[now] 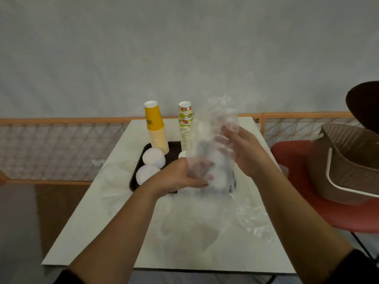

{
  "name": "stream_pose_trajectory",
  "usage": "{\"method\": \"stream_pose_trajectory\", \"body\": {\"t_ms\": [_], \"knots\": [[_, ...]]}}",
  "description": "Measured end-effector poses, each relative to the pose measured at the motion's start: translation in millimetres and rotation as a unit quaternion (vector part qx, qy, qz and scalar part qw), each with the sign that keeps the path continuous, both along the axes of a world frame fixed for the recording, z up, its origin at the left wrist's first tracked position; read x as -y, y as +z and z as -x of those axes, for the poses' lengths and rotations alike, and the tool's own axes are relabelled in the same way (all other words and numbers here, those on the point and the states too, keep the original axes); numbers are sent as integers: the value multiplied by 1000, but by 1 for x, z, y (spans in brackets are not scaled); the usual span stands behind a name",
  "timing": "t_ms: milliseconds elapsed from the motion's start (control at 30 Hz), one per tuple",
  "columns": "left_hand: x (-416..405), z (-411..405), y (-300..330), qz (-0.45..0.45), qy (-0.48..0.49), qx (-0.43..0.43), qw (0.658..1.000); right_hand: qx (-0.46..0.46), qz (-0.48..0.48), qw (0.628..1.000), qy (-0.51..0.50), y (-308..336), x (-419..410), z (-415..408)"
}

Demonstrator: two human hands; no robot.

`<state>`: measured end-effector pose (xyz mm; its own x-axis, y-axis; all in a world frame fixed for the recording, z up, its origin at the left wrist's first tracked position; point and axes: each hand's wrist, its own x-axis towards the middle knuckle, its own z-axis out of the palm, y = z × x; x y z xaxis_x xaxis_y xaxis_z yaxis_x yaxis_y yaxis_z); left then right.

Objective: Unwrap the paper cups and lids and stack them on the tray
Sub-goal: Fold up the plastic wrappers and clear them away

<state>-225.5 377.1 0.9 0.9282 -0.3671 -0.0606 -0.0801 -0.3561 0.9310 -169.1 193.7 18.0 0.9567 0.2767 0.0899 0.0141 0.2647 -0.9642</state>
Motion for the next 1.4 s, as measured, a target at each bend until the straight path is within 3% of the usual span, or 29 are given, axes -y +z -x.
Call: {"method": "stream_pose_trajectory", "body": {"t_ms": [100, 167, 400, 467, 567, 700, 867, 1033, 1167, 1267, 1400], "knots": [[-16, 4, 10, 147, 108, 4, 983, 52, -9, 998, -26, -5, -20, 1], [-22, 3, 21, 191, 157, 39, 968, 90, 33, 995, 8, -10, -32, 5], [-25, 6, 22, 117, 249, 163, 947, 139, 5, 989, 41, 10, -64, 14], [-30, 4, 19, 180, 241, 138, 943, 136, 6, 990, 33, 15, -69, 13], [-33, -1, 12, 277, 150, 43, 948, 121, -1, 993, 13, 16, -76, 12], [-14, 2, -15, 242, 111, 31, 963, 91, -25, 995, 40, 15, -81, 9], [0, 5, -62, 174, 116, -26, 978, 126, -103, 986, 44, 36, -75, -3], [-10, 5, -92, 45, 136, -29, 989, 114, -199, 973, 32, 54, -55, -24], [-18, -1, -63, 107, 130, -3, 986, 97, -210, 972, 34, 52, -50, -32], [-14, -15, -39, 147, 127, 42, 980, 125, -137, 982, 48, 45, -49, -30], [-11, -23, -21, 242, 165, 57, 954, 178, 154, 965, 112, 21, -33, -25]]}}
